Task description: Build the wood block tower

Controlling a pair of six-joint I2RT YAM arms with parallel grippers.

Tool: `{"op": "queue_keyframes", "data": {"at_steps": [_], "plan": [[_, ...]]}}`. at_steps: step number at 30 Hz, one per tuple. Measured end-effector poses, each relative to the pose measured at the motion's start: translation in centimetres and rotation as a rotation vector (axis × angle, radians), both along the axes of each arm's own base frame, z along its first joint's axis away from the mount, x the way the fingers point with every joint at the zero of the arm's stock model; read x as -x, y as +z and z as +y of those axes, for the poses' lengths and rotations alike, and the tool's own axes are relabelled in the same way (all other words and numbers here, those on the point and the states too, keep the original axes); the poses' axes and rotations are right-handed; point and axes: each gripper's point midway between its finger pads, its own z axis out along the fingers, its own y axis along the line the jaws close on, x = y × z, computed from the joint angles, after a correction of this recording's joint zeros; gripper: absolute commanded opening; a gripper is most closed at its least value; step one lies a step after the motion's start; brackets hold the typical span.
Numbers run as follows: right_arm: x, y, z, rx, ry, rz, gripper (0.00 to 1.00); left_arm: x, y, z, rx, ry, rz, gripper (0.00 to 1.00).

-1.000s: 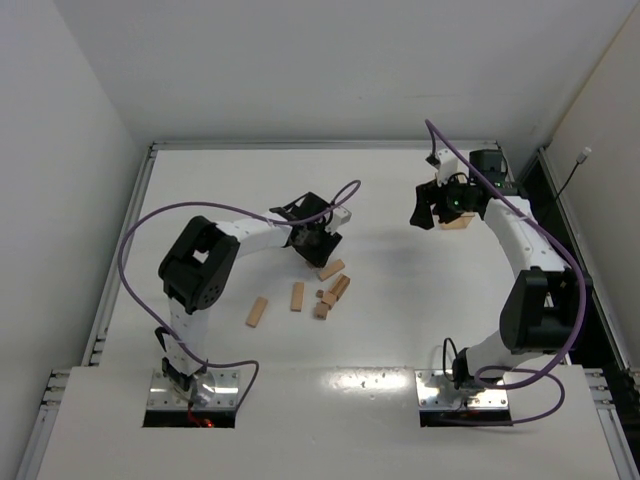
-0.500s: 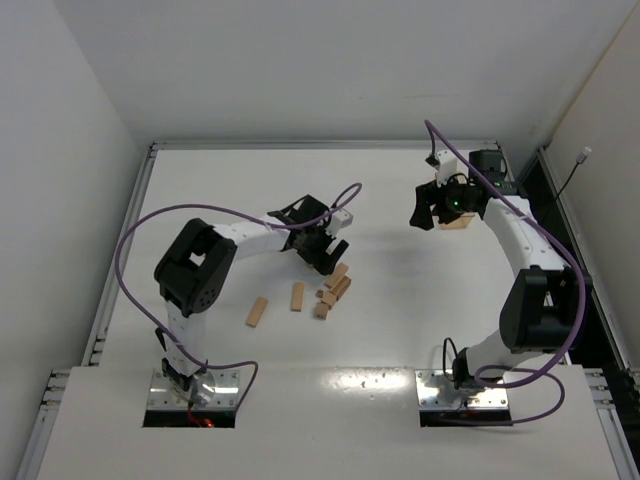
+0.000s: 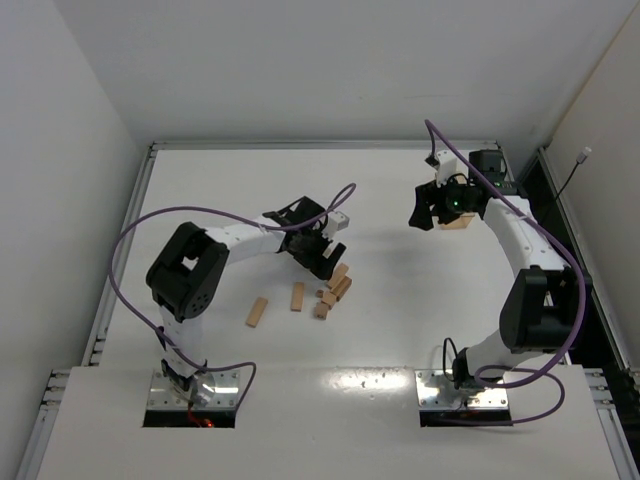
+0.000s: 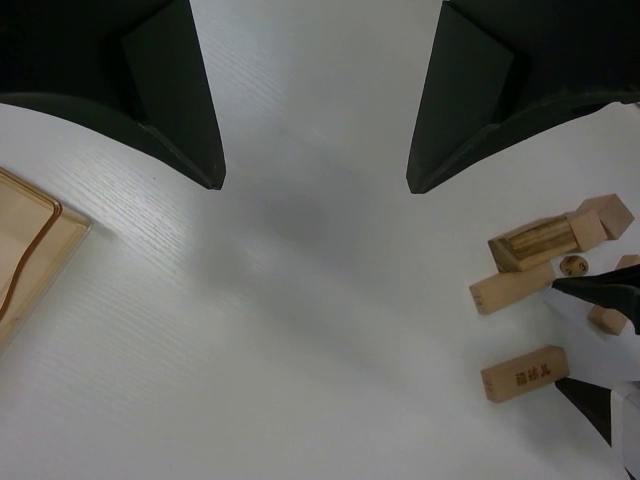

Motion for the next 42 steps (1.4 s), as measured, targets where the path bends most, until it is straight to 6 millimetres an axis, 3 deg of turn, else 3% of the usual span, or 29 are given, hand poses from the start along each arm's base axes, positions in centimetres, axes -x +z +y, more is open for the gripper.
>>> {"op": "queue_keyframes", "data": {"at_steps": [9, 14, 23, 35, 42], "plan": [[0.1, 0.0, 0.4, -0.005, 0.011, 0.003, 0.70, 1.0, 1.0, -1.1, 0.056, -0.031, 0.037, 0.86], [0.3, 0.0, 0.5, -0.006, 0.014, 0.007, 0.70, 0.5, 1.6, -1.7, 0.072, -0.038, 0.030, 0.86], [0.5, -0.3, 0.5, -0.006, 0.015, 0.025, 0.70, -1.3, 1.4, -3.1, 0.082, -0.040, 0.022, 0.88], [0.7, -0.5, 0.5, 0.000, 0.018, 0.033, 0.69, -1.4, 1.4, -3.4, 0.084, -0.031, 0.017, 0.89], [0.7, -0.5, 0.5, 0.000, 0.018, 0.033, 0.69, -0.8, 1.1, -4.6, 0.059, -0.049, -0.044, 0.89]]}}
